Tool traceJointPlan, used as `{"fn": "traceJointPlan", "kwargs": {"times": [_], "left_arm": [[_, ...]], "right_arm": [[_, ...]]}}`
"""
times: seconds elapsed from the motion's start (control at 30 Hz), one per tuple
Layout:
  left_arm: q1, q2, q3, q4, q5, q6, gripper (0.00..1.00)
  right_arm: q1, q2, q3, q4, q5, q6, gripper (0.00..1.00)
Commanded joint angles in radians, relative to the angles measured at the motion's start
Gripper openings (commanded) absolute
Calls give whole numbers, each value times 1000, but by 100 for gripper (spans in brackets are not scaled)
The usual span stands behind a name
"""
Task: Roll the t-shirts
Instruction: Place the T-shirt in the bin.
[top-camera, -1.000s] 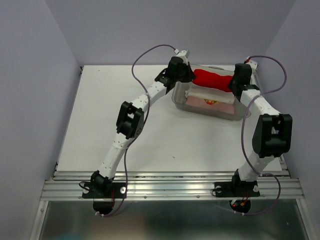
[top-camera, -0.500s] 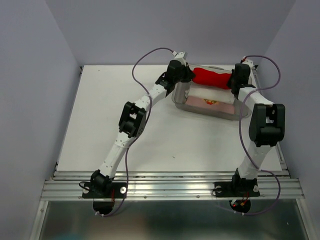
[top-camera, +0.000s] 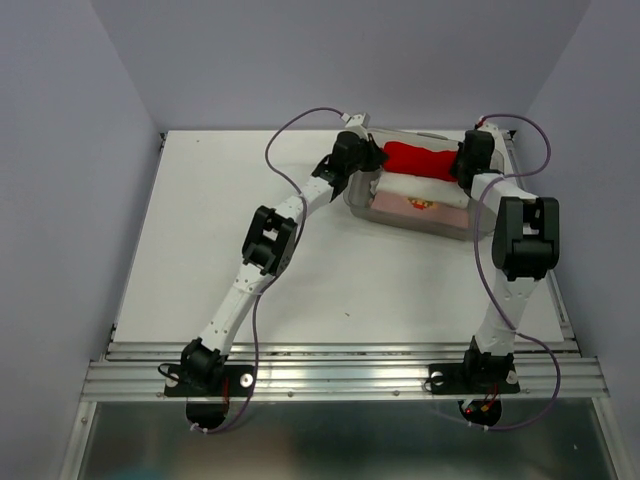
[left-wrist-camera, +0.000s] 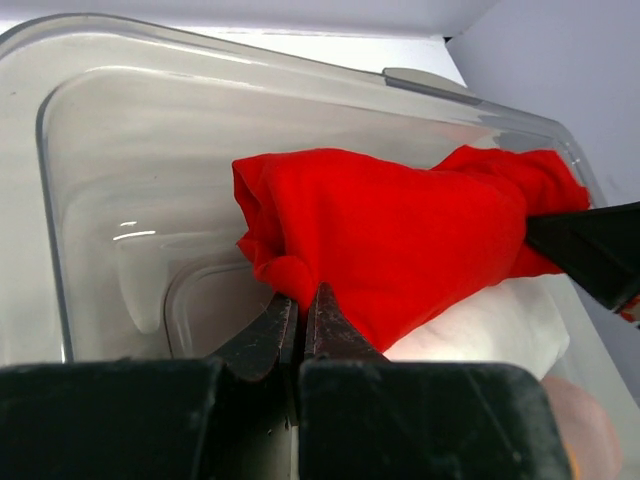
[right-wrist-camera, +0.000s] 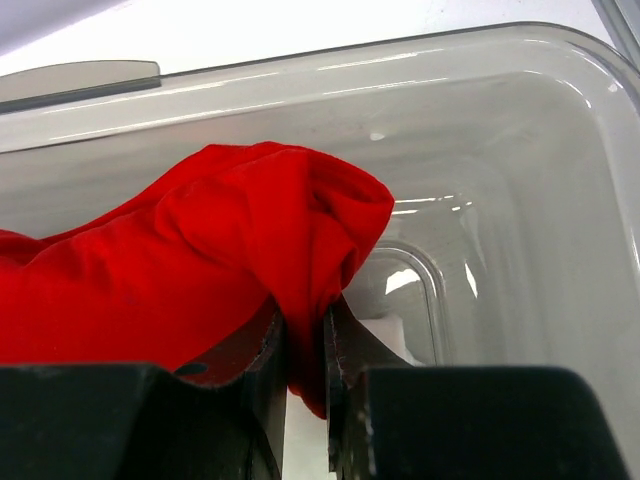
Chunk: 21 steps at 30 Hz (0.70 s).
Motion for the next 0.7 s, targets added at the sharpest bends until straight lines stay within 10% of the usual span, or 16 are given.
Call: {"fn": "traceJointPlan", "kwargs": {"times": [0.0,0.57,0.67], "left_arm": [[25,-14,80,71,22,-32,0],[27,38,87,105,36,-39,0],[25,26,74,102,47,-28,25]], "right_arm": [[-32,26,57,78,31,-24,1],[-59,71,31,76,2,-7,2],[-59,68,27,73,-6,-1,11]]}}
